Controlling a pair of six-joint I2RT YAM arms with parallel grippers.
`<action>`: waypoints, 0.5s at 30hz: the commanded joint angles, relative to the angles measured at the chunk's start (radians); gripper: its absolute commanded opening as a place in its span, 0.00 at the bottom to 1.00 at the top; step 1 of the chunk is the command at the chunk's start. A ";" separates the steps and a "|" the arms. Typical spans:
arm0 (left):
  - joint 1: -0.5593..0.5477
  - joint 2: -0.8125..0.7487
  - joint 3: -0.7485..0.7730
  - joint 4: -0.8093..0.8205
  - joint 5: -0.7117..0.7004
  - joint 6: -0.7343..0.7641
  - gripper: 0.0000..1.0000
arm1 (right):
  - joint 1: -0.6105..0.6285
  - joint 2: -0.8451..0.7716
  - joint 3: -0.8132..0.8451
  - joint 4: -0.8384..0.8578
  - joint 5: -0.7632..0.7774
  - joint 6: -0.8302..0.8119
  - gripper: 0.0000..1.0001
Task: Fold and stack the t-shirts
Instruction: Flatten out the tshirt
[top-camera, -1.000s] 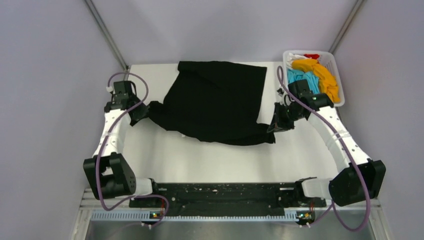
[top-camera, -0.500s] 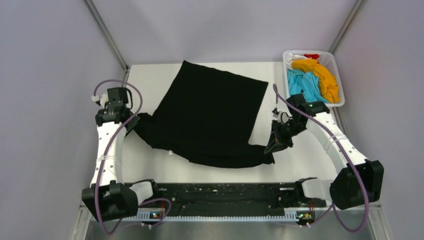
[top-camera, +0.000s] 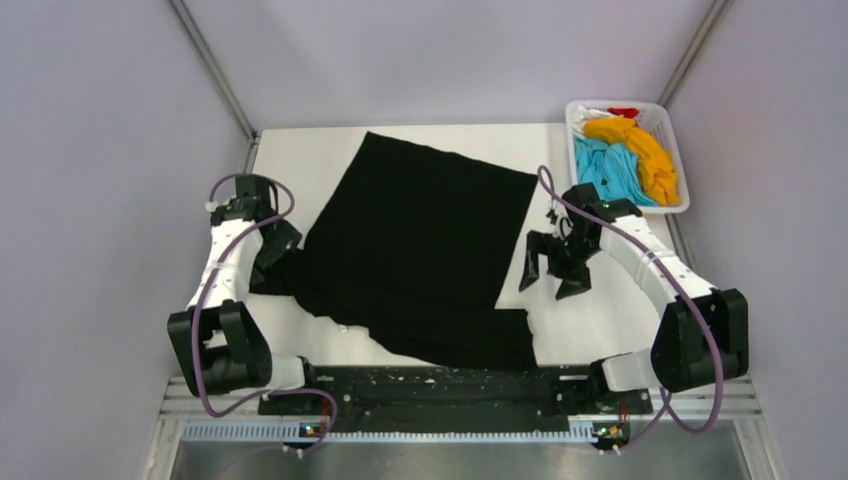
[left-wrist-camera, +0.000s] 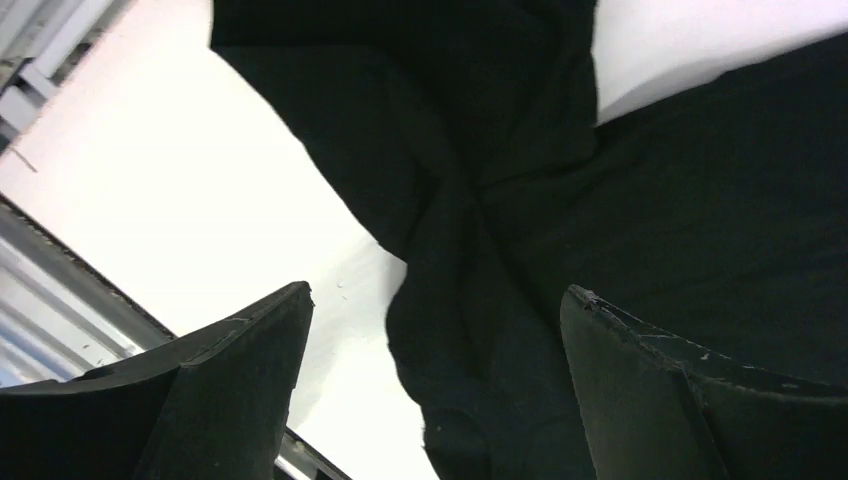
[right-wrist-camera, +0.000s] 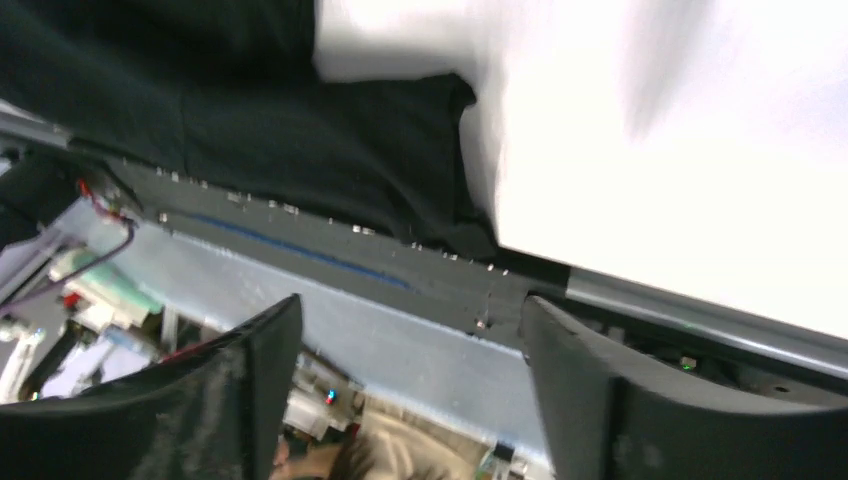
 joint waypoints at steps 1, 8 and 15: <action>0.002 -0.046 0.037 0.064 0.133 -0.014 0.99 | -0.009 -0.032 0.102 0.263 0.096 0.026 0.95; -0.070 -0.024 -0.110 0.268 0.481 -0.032 0.99 | 0.111 0.222 0.244 0.707 0.163 -0.037 0.99; -0.131 0.104 -0.172 0.362 0.530 -0.055 0.99 | 0.141 0.630 0.628 0.767 0.191 -0.109 0.99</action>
